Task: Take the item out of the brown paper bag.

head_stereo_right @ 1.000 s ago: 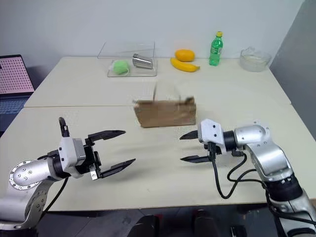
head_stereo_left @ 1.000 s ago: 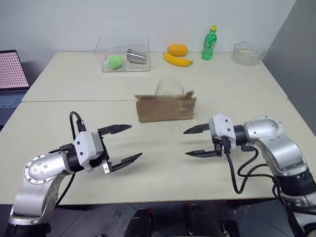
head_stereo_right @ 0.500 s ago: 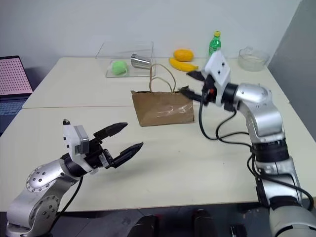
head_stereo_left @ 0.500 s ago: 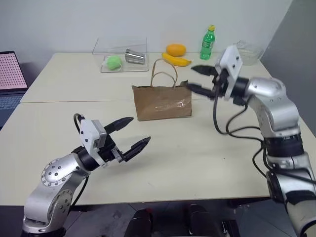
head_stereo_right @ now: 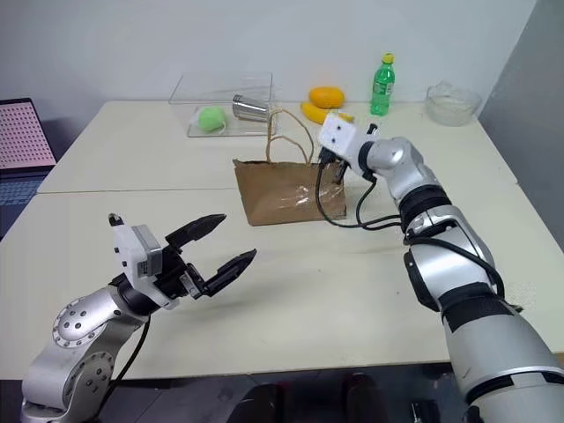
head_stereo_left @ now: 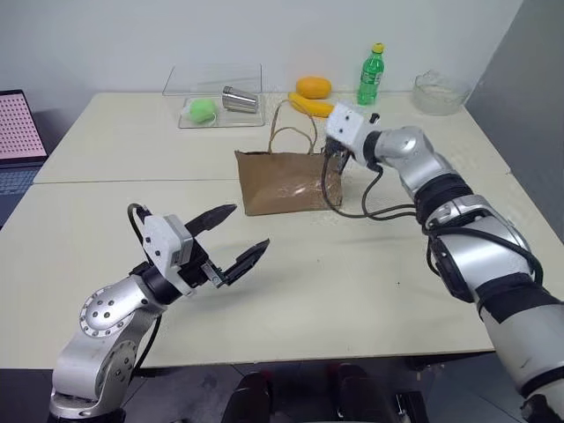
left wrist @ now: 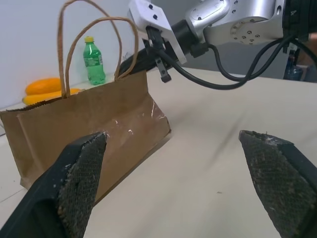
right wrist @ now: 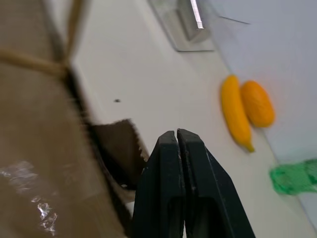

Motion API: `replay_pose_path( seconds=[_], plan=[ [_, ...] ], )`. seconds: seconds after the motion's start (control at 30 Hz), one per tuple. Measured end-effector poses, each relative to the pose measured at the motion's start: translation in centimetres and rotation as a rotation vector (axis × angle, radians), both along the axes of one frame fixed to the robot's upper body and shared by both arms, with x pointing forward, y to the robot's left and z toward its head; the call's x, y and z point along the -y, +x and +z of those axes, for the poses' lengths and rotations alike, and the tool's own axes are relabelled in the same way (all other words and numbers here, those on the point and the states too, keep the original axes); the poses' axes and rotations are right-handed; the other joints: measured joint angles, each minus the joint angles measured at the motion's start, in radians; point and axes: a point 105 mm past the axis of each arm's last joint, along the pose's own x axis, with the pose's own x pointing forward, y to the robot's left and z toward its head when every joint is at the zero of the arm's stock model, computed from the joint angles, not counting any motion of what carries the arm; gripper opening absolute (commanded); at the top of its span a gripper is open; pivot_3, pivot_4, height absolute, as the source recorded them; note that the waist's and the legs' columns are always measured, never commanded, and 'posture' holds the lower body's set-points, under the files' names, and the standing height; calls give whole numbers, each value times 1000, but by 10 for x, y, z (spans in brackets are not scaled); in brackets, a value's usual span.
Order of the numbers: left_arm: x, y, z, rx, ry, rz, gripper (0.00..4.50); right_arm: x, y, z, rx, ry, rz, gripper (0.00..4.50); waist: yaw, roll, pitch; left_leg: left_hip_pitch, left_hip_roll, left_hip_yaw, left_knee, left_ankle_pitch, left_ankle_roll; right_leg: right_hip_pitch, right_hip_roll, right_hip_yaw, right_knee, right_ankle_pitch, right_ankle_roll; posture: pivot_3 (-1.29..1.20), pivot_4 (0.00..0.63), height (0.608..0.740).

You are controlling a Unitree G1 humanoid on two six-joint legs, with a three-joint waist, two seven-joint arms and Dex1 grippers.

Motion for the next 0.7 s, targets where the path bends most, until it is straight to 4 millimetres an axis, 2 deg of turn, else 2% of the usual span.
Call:
replay_pose_path(
  seconds=[0.17,0.27,0.5,0.7],
  plan=[
    [-2,-6,-8,-6,53,-42,4500,-6,-25,-15,-170,-87,224,70,-1,0,0,0,0,0,0,0,0,0,0,-1,0,0,0,0,150,740],
    [-4,-8,-10,1,97,-74,4500,-1,-38,-23,-246,-141,320,70,0,1,0,0,0,-1,0,0,0,0,0,-1,0,0,0,0,150,740],
    [-6,-18,-18,-22,170,-150,4500,14,-63,-47,-330,-216,461,70,1,1,1,1,0,0,0,0,0,1,0,0,0,0,0,0,150,740],
    [-9,-22,-21,-42,191,-168,4500,18,-85,-65,-375,-224,521,70,3,1,1,1,0,-1,1,0,0,2,0,-1,0,0,0,0,150,740]
  ],
)
